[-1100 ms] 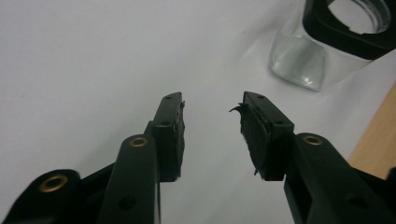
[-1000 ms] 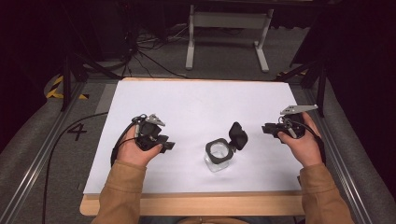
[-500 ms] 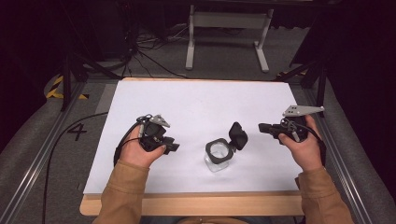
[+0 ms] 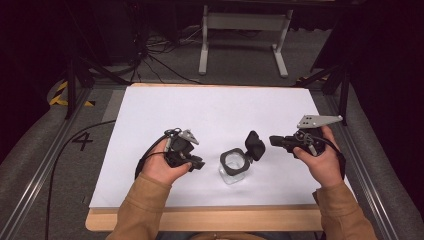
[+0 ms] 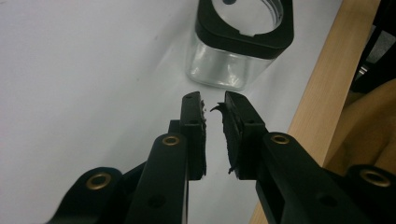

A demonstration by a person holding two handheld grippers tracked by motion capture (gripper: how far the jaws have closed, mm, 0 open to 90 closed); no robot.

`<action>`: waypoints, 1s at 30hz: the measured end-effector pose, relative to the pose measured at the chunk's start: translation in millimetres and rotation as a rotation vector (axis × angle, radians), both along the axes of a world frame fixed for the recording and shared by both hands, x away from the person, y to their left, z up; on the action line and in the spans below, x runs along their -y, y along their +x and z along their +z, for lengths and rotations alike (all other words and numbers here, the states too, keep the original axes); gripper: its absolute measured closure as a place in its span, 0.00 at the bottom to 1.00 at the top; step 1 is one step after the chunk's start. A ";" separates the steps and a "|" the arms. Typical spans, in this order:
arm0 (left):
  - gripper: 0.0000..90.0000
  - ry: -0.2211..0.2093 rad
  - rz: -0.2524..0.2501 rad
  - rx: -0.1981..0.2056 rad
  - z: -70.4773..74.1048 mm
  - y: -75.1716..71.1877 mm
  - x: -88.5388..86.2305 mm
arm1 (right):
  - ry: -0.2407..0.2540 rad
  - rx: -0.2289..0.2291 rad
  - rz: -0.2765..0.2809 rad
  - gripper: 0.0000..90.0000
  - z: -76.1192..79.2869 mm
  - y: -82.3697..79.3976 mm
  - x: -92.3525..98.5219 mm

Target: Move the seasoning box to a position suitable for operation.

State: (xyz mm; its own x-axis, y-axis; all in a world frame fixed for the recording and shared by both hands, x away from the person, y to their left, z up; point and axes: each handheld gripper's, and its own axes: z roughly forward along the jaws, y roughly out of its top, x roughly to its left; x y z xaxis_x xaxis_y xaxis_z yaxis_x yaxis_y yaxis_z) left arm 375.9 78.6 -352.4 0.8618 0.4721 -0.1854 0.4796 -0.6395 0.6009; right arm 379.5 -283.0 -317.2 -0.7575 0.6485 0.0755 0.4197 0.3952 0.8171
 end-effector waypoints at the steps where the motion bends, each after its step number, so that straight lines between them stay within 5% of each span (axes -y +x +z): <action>1: 0.89 0.010 -0.009 -0.005 0.1 -0.1 1.7 | 0.000 -0.001 0.003 1.00 0.0 -0.4 -0.6; 6: 0.95 0.002 -0.021 -0.010 -5.2 -1.7 12.7 | 0.001 0.004 0.011 1.00 1.3 -2.1 -2.5; 9: 0.99 -0.030 -0.028 0.022 -11.4 -3.1 24.6 | 0.002 0.004 0.014 1.00 1.6 -3.0 -4.1; 14: 1.00 -0.014 -0.041 0.020 -21.1 -3.0 37.8 | 0.003 0.004 0.018 1.00 1.5 -3.5 -5.1; 21: 1.00 -0.027 -0.018 -0.002 -33.3 -1.8 47.4 | 0.011 0.004 0.022 1.00 -0.9 -2.8 -9.7; 30: 1.00 -0.031 -0.006 0.016 -34.8 -1.9 48.7 | 0.019 0.000 0.031 1.00 -1.3 -3.2 -11.9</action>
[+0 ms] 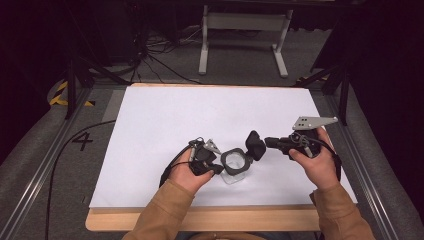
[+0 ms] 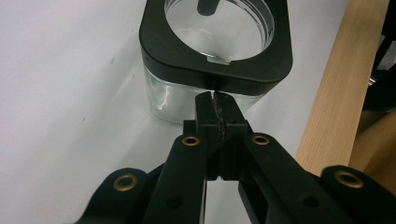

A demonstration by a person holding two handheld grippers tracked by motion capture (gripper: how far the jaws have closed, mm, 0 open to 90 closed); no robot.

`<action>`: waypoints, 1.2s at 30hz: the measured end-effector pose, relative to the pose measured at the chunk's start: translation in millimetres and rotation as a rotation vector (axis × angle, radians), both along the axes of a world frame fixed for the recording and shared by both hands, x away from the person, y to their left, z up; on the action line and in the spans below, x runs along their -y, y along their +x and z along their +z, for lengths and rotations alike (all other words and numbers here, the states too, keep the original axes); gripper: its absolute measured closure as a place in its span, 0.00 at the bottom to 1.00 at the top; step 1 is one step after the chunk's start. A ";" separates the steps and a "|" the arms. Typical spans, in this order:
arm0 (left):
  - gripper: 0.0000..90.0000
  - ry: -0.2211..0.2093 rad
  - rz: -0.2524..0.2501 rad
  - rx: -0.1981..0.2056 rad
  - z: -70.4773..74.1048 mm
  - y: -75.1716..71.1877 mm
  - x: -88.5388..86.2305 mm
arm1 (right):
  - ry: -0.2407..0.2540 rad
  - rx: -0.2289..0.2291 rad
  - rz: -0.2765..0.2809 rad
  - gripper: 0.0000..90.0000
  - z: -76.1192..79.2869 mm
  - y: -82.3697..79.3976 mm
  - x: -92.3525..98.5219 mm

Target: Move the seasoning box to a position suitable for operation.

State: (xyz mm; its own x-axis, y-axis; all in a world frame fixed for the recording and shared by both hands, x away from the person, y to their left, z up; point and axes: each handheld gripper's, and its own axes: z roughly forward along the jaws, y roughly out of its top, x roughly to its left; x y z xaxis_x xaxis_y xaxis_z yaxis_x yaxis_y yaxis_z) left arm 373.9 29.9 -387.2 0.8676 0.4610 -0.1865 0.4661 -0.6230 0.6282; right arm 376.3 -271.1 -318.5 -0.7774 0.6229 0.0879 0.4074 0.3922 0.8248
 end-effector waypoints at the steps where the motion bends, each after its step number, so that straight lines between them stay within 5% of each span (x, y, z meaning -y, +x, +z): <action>1: 1.00 0.000 0.000 0.000 0.1 0.0 0.1 | 0.000 0.001 0.002 1.00 -0.1 0.0 -0.6; 13: 1.00 0.007 0.002 -0.001 0.1 0.0 0.2 | 0.005 0.040 0.037 1.00 -0.8 -5.2 -15.1; 24: 1.00 0.005 -0.006 -0.007 0.0 0.2 0.0 | -0.048 0.007 0.150 1.00 -16.9 -10.3 -49.5; 36: 1.00 0.000 -0.017 -0.019 0.1 -0.1 0.5 | -0.107 -0.050 0.194 1.00 -37.5 -9.1 -68.8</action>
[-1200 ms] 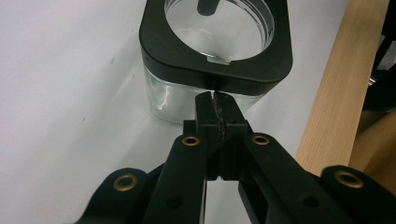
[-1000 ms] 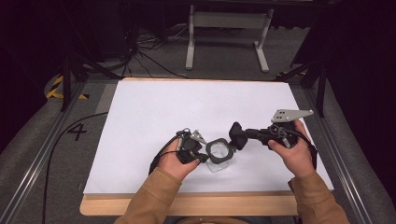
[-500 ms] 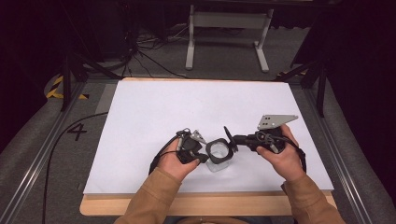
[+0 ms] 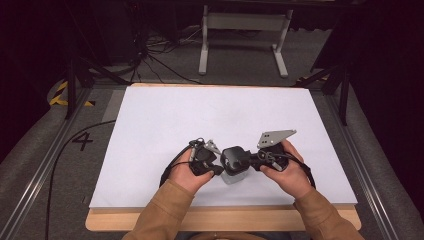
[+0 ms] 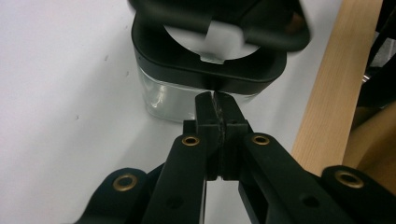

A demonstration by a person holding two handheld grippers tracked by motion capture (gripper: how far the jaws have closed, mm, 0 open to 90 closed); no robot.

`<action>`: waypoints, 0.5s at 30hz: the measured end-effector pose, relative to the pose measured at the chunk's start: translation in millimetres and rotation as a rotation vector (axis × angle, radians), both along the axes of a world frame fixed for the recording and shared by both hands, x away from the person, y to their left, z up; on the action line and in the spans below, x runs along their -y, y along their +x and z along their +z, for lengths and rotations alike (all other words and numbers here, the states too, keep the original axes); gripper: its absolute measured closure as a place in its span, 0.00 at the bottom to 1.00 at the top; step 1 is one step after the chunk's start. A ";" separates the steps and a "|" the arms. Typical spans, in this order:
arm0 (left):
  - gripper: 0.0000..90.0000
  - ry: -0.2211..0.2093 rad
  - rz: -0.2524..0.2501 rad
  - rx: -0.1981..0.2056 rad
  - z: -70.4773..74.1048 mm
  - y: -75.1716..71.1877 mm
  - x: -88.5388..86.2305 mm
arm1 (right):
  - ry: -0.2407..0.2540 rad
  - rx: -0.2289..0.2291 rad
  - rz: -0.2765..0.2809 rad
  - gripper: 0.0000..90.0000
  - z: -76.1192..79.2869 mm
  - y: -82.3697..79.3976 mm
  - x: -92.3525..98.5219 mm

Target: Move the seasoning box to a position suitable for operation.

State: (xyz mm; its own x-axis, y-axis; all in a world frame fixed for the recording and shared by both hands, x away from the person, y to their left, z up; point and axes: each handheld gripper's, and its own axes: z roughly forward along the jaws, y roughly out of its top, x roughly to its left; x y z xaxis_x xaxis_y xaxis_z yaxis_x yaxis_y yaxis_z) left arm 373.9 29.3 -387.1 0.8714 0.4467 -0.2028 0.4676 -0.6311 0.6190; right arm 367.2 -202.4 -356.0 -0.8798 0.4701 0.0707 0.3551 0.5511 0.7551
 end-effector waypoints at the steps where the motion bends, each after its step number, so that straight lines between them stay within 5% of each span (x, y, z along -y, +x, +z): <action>1: 1.00 0.004 -0.001 0.002 0.3 0.2 0.1 | -0.006 -0.006 0.001 1.00 -2.2 0.5 -1.3; 7: 0.98 0.000 -0.008 0.005 13.7 1.1 -7.1 | 0.017 0.018 -0.005 1.00 -0.7 -3.1 2.8; 11: 0.95 -0.011 0.026 0.047 29.9 4.2 -22.0 | 0.036 0.016 -0.059 1.00 5.9 -3.5 20.4; 15: 0.95 -0.071 0.102 0.073 43.6 9.7 -45.0 | 0.046 0.012 -0.104 1.00 9.6 -5.3 38.5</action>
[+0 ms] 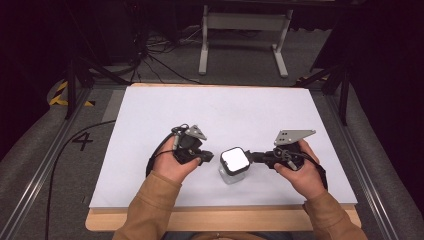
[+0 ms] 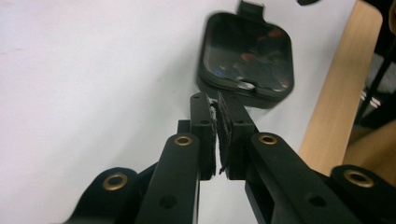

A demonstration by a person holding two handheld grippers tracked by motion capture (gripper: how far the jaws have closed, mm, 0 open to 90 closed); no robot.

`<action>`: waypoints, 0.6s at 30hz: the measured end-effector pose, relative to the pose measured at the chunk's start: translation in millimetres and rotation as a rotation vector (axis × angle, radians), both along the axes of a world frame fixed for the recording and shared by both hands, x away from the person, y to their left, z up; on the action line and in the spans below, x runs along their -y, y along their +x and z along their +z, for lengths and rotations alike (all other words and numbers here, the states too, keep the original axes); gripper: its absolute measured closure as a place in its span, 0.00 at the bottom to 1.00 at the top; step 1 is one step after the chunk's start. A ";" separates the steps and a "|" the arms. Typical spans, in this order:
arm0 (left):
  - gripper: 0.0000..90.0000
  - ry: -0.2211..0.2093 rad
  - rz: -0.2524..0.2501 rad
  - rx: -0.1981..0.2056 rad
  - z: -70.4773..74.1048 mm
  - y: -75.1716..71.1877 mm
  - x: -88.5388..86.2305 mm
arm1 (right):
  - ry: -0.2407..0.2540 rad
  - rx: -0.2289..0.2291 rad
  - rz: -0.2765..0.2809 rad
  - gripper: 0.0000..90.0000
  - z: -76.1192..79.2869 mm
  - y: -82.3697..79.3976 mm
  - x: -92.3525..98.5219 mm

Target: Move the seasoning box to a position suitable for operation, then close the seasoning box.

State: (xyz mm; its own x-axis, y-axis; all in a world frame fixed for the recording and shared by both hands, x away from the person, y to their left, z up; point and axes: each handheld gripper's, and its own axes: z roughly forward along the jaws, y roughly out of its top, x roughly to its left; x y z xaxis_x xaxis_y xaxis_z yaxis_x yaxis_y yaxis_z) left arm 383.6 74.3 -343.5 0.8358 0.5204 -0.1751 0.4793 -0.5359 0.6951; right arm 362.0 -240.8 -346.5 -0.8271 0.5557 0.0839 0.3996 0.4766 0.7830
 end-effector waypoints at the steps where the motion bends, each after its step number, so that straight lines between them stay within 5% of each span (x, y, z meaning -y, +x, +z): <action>1: 0.95 -0.002 0.015 0.007 2.0 1.9 -5.9 | -0.001 0.000 -0.012 1.00 0.6 -0.2 4.6; 9: 0.93 -0.052 0.075 0.019 7.7 6.7 -27.1 | -0.035 -0.027 -0.002 1.00 -0.6 8.8 32.9; 18: 0.92 -0.062 0.101 0.024 8.6 3.8 -35.7 | -0.105 -0.120 0.049 1.00 -25.8 20.8 22.1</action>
